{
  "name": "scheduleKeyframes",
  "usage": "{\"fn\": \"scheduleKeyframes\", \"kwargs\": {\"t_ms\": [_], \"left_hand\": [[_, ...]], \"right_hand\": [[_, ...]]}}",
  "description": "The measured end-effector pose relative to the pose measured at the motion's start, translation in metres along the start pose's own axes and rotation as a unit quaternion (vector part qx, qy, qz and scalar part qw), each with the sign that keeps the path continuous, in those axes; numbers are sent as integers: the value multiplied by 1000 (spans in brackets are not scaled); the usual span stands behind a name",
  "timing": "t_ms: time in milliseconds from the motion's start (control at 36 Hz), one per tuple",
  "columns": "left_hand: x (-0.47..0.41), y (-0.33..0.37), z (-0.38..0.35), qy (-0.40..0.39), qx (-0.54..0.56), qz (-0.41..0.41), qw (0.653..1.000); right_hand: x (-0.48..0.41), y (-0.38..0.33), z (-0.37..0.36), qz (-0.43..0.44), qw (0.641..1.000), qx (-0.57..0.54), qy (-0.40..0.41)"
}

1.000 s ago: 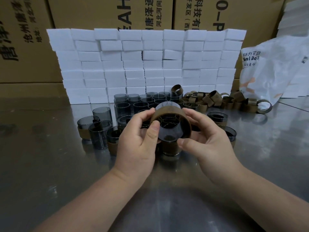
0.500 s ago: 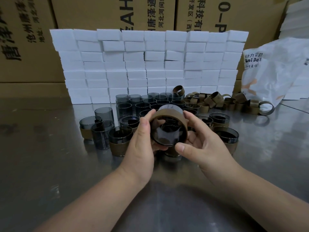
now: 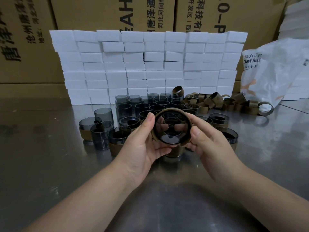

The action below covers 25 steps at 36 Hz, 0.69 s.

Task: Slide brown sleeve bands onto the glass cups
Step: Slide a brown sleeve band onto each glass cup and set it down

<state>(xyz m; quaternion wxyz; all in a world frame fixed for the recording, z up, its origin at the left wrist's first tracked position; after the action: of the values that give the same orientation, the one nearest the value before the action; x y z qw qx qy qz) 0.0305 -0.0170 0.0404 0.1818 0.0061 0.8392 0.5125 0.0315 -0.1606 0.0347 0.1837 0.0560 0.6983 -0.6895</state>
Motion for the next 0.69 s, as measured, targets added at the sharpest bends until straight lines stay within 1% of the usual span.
{"fn": "scheduleKeyframes", "kwargs": {"t_ms": [278, 500, 695], "left_hand": [[-1, -2, 2, 0, -18, 10, 1000], [-2, -3, 5, 1, -36, 13, 999], [-2, -3, 4, -8, -35, 17, 999]], "right_hand": [[-1, 2, 1, -12, 1000, 0, 18], [-2, 2, 1, -7, 1000, 0, 19], [-1, -1, 0, 4, 1000, -17, 4]]}}
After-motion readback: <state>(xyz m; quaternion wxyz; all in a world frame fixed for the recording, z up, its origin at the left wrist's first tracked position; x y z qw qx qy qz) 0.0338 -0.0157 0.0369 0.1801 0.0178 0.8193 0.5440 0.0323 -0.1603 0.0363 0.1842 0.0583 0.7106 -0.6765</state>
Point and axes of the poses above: each hand's wrist, its own x-axis away from the middle knuckle, its own z-axis out of the back of the hand, y = z × x, the point moved 4 cm from there along -x, towards the middle knuckle, and after that the axes turned 6 degrees about -z, right-handed, at the moved point
